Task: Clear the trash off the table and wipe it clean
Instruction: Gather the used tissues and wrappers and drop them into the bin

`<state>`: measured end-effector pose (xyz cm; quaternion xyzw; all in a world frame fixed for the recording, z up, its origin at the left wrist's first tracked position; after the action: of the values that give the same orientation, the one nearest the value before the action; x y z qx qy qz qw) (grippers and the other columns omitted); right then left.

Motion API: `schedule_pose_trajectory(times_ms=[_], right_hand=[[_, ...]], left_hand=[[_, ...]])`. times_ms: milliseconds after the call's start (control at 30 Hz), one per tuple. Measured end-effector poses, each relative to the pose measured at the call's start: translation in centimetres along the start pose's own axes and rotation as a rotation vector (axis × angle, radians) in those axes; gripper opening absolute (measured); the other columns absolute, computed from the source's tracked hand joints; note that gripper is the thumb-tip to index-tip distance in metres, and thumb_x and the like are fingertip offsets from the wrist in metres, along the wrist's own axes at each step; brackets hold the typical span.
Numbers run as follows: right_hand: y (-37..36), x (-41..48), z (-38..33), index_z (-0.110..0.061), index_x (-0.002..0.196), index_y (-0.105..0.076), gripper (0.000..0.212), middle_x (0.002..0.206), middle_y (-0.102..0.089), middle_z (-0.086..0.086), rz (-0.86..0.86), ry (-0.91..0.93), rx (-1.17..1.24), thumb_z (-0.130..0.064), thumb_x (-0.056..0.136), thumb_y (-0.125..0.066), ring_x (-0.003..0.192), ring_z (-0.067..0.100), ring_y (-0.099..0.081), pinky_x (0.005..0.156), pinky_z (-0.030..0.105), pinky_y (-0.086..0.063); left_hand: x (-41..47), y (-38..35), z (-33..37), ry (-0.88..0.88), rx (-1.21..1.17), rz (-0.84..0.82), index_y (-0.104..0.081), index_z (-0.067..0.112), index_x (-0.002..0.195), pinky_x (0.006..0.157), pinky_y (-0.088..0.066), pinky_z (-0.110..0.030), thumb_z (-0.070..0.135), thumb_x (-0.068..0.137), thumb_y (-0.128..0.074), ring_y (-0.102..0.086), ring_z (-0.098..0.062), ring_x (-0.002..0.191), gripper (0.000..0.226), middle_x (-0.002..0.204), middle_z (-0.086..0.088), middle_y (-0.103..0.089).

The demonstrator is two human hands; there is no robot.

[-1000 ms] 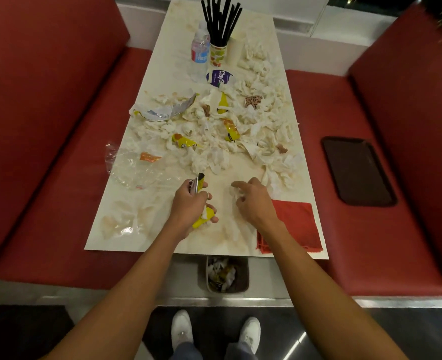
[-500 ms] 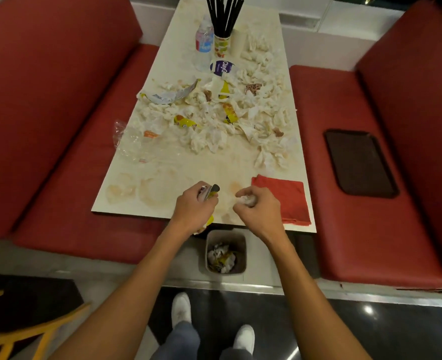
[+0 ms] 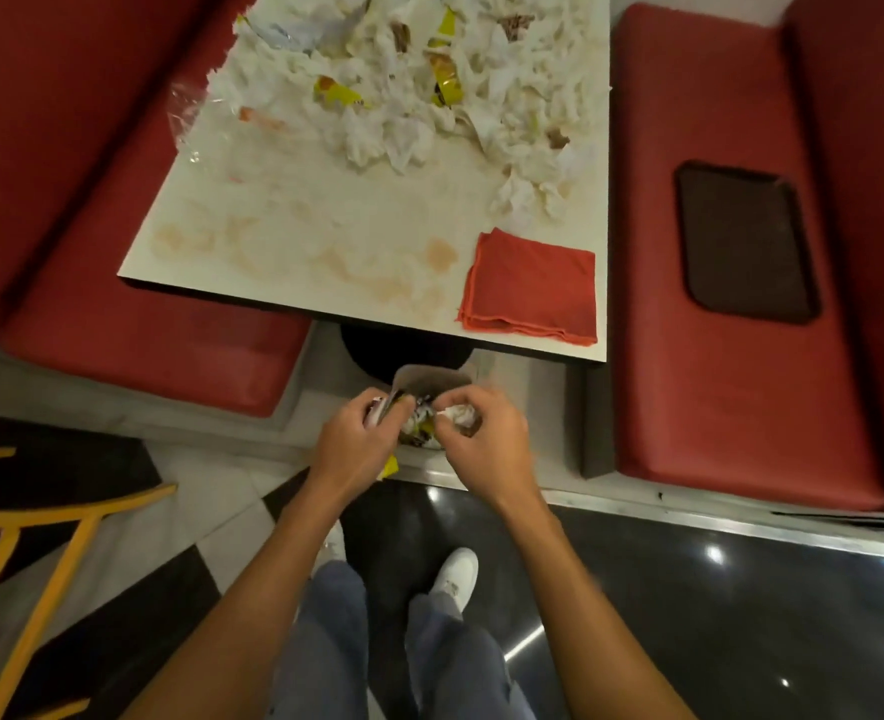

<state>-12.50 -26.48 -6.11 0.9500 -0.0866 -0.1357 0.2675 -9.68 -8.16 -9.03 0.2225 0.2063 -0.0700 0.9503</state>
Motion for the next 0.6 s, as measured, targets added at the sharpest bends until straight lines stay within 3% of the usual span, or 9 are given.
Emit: schedule_pose_trajectory(times_ms=[167,400,600], right_hand=[[-3.6,-0.2,7.1,-0.024,0.103,-0.076,0.016,0.116,-0.059,-0.004,-0.082,-0.117,-0.014,-0.015,0.090,-0.075,0.103,0.009,-0.060,0.083,-0.001,-0.038],[-8.0,4.1,15.2,-0.018,0.119,-0.073,0.025,0.128,-0.055,0.002,-0.081,-0.181,-0.131,-0.015,0.094,-0.072,0.110,0.015,-0.057,0.086,-0.003,-0.037],[-12.8,11.0,20.8,-0.022,0.120,-0.068,0.032,0.135,-0.048,0.007,-0.003,-0.221,-0.136,-0.007,0.092,-0.069,0.117,0.027,-0.058,0.107,0.031,-0.051]], left_hand=[[0.7,-2.7,-3.6,0.105,0.031,-0.086,-0.059,0.026,0.071,0.061,-0.037,-0.027,0.057,0.101,-0.056,-0.057,-0.009,0.067,0.043,0.065,0.010,-0.059],[8.2,-6.4,-10.5,0.170,0.156,-0.207,-0.060,0.026,0.082,0.067,-0.041,-0.032,0.067,0.099,-0.051,-0.061,-0.017,0.078,0.046,0.080,0.002,-0.062],[16.0,-8.9,-14.6,0.096,0.293,-0.237,-0.055,0.029,0.081,0.071,-0.039,-0.031,0.052,0.102,-0.052,-0.058,-0.016,0.081,0.031,0.084,0.004,-0.062]])
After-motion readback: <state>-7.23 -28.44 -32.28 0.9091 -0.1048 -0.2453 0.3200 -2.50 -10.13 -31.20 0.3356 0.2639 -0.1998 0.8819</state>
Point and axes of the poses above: each hand's wrist, its own x-axis towards the middle knuckle, its own y-axis out of the back of the hand, z = x × y, the point moved 8 cm from there along x, towards the middle knuckle
